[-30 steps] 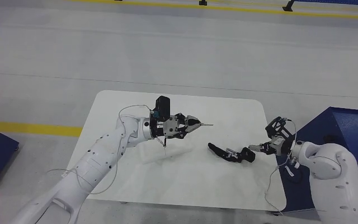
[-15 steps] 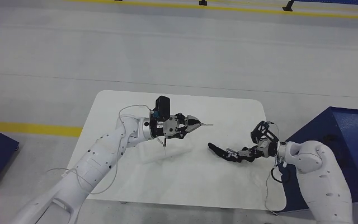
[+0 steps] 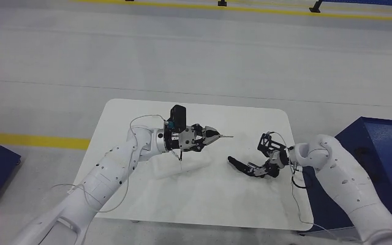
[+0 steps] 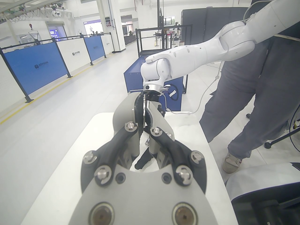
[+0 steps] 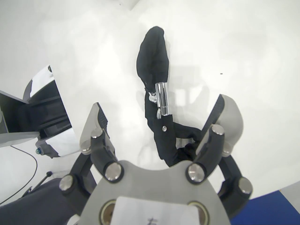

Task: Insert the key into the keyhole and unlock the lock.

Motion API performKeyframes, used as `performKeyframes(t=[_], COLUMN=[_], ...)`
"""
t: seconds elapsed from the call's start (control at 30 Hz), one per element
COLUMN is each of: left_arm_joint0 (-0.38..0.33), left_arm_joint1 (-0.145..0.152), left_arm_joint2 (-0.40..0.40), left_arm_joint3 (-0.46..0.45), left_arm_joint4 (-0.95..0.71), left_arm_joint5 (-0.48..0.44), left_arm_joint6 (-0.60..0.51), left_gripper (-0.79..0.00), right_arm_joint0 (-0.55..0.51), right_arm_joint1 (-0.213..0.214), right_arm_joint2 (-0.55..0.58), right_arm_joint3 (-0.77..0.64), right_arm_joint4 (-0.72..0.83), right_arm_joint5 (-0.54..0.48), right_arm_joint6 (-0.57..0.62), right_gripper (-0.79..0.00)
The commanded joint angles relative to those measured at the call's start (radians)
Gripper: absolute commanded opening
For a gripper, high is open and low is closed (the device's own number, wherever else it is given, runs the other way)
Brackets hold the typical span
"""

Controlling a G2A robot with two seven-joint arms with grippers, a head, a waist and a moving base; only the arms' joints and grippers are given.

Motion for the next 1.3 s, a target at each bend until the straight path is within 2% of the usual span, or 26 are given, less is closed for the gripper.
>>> performKeyframes(t=[0.0,0.17,0.3,0.37,0.5,0.63,0.67,0.7,0.73,0.97,1.27], left_arm_joint0=[0.0,0.0,0.0,0.0,0.0,0.0,0.0,0.0,0.0,0.0,0.0], left_arm_joint1=[0.0,0.0,0.0,0.0,0.0,0.0,0.0,0.0,0.0,0.0,0.0], left_arm_joint2=[0.0,0.0,0.0,0.0,0.0,0.0,0.0,0.0,0.0,0.0,0.0], left_arm_joint3=[0.0,0.0,0.0,0.0,0.0,0.0,0.0,0.0,0.0,0.0,0.0], left_arm_joint4=[0.0,0.0,0.0,0.0,0.0,0.0,0.0,0.0,0.0,0.0,0.0], left_arm_joint5=[0.0,0.0,0.0,0.0,0.0,0.0,0.0,0.0,0.0,0.0,0.0], left_arm_joint6=[0.0,0.0,0.0,0.0,0.0,0.0,0.0,0.0,0.0,0.0,0.0], left_gripper=[-0.785,-0.785,-0.785,-0.785,-0.785,-0.785,-0.785,-0.785,-0.785,-0.785,-0.785], right_arm_joint0=[0.02,0.062,0.092,0.105,0.131,0.156,0.163,0.17,0.175,0.208,0.233], right_arm_joint1=[0.008,0.013,0.007,0.001,-0.014,-0.029,-0.032,-0.036,-0.04,-0.06,-0.073], right_arm_joint2=[-0.058,-0.165,-0.236,-0.27,-0.333,-0.389,-0.401,-0.412,-0.423,-0.489,-0.554], right_arm_joint3=[0.014,0.064,0.107,0.128,0.161,0.193,0.204,0.215,0.222,0.268,0.29], right_arm_joint4=[-0.005,-0.023,-0.05,-0.055,-0.061,-0.066,-0.067,-0.067,-0.066,-0.062,-0.026], right_arm_joint5=[0.0,0.0,0.0,0.0,0.0,0.0,0.0,0.0,0.0,0.0,0.0], right_arm_joint6=[-0.013,-0.093,-0.177,-0.217,-0.28,-0.316,-0.319,-0.325,-0.329,-0.36,-0.39], right_gripper=[-0.283,-0.28,-0.228,-0.256,-0.246,-0.271,-0.311,-0.388,-0.403,-0.413,-0.477])
